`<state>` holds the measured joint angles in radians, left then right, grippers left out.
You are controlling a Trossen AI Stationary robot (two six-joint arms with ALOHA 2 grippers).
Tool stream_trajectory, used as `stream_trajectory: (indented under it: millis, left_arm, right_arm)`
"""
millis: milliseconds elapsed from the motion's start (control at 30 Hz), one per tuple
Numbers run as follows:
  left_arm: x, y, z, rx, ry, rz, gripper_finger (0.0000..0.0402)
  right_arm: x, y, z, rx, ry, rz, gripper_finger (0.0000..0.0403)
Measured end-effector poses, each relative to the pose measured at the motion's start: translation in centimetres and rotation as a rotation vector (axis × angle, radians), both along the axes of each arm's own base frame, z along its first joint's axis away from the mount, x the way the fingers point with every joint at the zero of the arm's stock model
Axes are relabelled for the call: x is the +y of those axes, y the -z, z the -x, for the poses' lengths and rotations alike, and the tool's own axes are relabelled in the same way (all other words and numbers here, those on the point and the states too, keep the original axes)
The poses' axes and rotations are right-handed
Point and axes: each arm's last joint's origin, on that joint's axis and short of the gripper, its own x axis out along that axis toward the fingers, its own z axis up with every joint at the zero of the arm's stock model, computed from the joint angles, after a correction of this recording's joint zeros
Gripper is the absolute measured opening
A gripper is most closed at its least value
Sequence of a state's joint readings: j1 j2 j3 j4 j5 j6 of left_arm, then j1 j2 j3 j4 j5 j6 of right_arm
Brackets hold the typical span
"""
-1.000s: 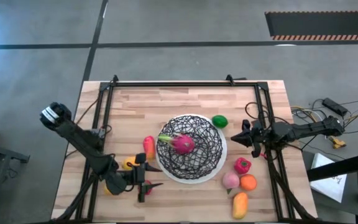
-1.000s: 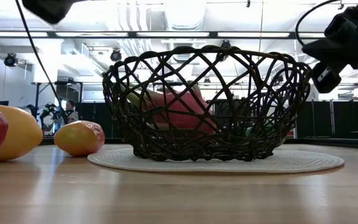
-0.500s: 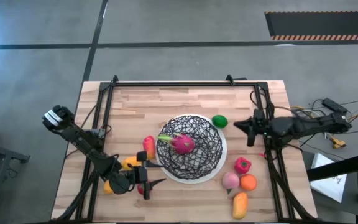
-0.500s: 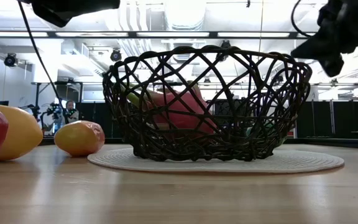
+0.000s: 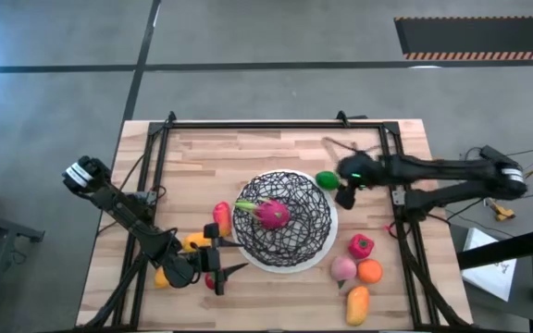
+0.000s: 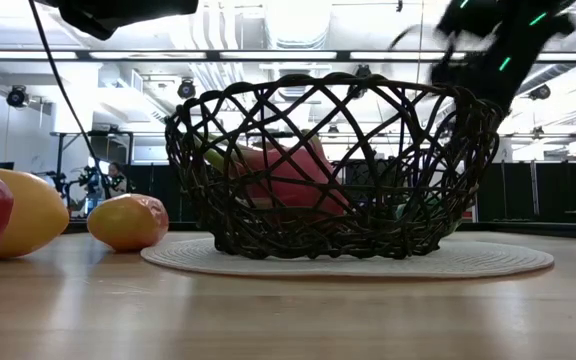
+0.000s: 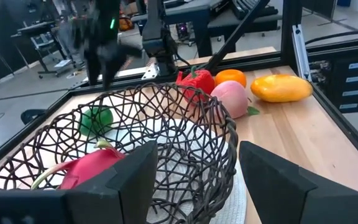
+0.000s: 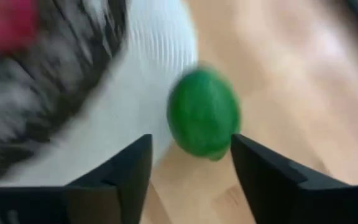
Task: Build produce basket
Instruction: Put the lime into the basket
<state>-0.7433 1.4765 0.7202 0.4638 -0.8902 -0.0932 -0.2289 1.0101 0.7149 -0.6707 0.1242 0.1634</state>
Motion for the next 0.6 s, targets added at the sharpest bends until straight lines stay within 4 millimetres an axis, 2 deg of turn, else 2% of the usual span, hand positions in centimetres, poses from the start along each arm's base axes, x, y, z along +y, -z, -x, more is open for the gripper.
stream_trajectory:
  millis: [133,233,433,600]
  left_arm:
    - [0.0,0.0,0.0,0.001,0.002,0.003,0.0212]
    - [0.0,0.1,0.0,0.002,0.003,0.004,0.0212]
    - [0.0,0.1,0.1,-0.001,0.004,0.029,0.0212]
    - [-0.1,0.2,0.1,0.003,0.014,0.030,0.0212]
  right_arm:
    - [-2.3,1.2,-1.5,0.072,-0.100,-0.047,0.0269]
    - [-3.3,2.9,-2.0,0.181,-0.153,-0.074,0.0298]
    - [-4.1,3.4,-3.2,0.202,-0.235,-0.033,0.0342]
    - [-4.5,3.4,-4.0,0.168,-0.258,0.019,0.0354]
